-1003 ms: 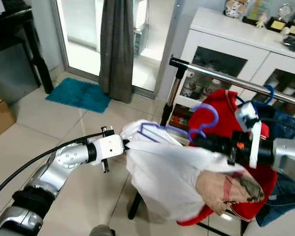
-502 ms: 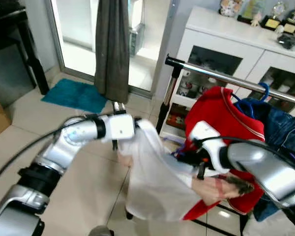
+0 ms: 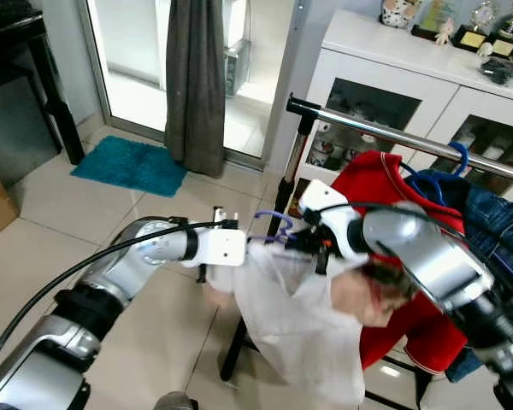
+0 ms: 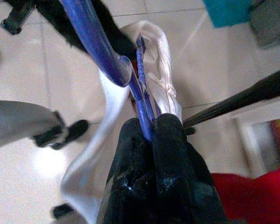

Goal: Hang hanger

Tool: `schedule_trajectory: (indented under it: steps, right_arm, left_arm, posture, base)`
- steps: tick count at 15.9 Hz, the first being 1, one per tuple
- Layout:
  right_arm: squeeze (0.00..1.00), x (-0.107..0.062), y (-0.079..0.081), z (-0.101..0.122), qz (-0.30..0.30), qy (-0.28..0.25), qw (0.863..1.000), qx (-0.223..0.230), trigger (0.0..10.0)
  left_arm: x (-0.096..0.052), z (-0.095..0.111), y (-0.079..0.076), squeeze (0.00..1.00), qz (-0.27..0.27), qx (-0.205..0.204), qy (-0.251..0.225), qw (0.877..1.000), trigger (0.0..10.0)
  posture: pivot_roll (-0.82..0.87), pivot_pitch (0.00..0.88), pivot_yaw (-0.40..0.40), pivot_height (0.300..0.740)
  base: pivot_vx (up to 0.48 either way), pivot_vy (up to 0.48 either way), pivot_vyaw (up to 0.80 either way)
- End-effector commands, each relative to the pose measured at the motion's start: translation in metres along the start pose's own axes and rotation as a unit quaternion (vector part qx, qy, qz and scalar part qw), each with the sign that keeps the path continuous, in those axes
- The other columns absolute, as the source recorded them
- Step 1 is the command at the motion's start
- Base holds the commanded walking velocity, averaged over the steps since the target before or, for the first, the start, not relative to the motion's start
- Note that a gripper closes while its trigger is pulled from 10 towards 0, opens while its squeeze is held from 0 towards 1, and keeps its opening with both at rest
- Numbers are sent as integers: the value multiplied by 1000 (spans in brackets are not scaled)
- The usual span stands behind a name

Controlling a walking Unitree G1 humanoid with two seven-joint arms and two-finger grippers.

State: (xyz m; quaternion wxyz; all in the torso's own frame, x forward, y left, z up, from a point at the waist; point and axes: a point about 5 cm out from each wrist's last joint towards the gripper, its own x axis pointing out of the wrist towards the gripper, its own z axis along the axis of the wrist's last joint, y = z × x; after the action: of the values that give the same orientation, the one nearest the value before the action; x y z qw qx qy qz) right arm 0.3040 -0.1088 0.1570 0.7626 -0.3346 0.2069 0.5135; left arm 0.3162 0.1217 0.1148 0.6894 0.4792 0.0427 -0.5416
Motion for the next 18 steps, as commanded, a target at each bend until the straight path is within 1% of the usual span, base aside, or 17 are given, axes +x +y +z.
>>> schedule_trajectory:
  steps: [1,2,3,4,5,6,7,8,9,11,12,13,15,16,17,18]
  right_arm:
    - [0,1,0,8,8,-22,1000,3,0]
    - [0,3,-1,10,3,-17,1000,-13,0]
    - [0,5,0,18,7,-56,998,26,0]
    - [0,3,-1,10,0,-34,999,24,0]
    - [0,-3,-4,-10,-11,3,1000,20,0]
    - [0,-12,-6,-19,-14,-4,999,44,0]
    - [0,-19,-8,-23,-18,-12,998,59,0]
    - [0,-39,-13,-30,-25,-38,995,86,0]
    - [0,-55,-15,-34,-21,-68,993,95,0]
    - [0,-75,-10,-34,0,-113,989,93,0]
    - [0,-85,-7,-33,16,-147,984,103,0]
    - [0,-90,-5,-32,22,-162,980,109,0]
    - [0,-97,2,-33,39,-200,970,133,0]
    - [0,-97,5,-34,44,-203,969,136,0]
    - [0,-95,5,-36,29,-192,972,134,0]
    - [0,-89,-2,-39,-19,-169,976,134,0]
  left_arm:
    - [7,12,7,0,2,24,-11,1000,0]
    - [9,14,7,0,3,27,-12,1000,0]
    - [11,17,10,0,14,26,-21,999,0]
    - [10,16,11,0,19,26,-20,999,0]
    - [5,9,9,0,21,21,-7,1000,0]
    - [-2,-2,7,0,21,13,11,1000,0]
    - [-7,-10,6,0,20,10,27,999,0]
    - [-22,-31,2,0,16,-1,64,998,0]
    - [-34,-46,0,0,16,-12,92,996,0]
    - [-49,-64,-2,0,24,-29,128,991,0]
    - [-57,-73,-1,0,35,-40,147,988,0]
    - [-61,-76,0,0,42,-45,155,986,0]
    - [-69,-83,8,0,77,-67,166,981,0]
    - [-70,-84,11,0,94,-77,162,979,0]
    - [-70,-83,13,0,102,-77,158,979,0]
    - [-64,-74,17,0,104,-67,132,984,0]
  posture:
    - [-22,0,-128,740]
    - [-22,0,-128,740]
    - [-21,0,-128,740]
    - [-21,0,-128,740]
    - [-17,0,-132,740]
    - [-17,0,-132,740]
    - [-17,0,-129,740]
    - [-16,0,-127,740]
    - [-16,0,-127,740]
    - [-16,0,-126,740]
    - [-19,0,-121,740]
    - [-21,0,-118,740]
    - [-21,0,-116,740]
    - [-22,0,-115,740]
    - [-22,0,-114,740]
    - [-21,0,-114,740]
  base:
    - [0,0,0]
    - [0,0,0]
    - [0,0,0]
    - [0,0,0]
    - [0,0,0]
    - [0,0,0]
    - [0,0,0]
    - [0,0,0]
    - [0,0,0]
    - [0,0,0]
    - [0,0,0]
    - [0,0,0]
    - [0,0,0]
    - [0,0,0]
    - [0,0,0]
    - [0,0,0]
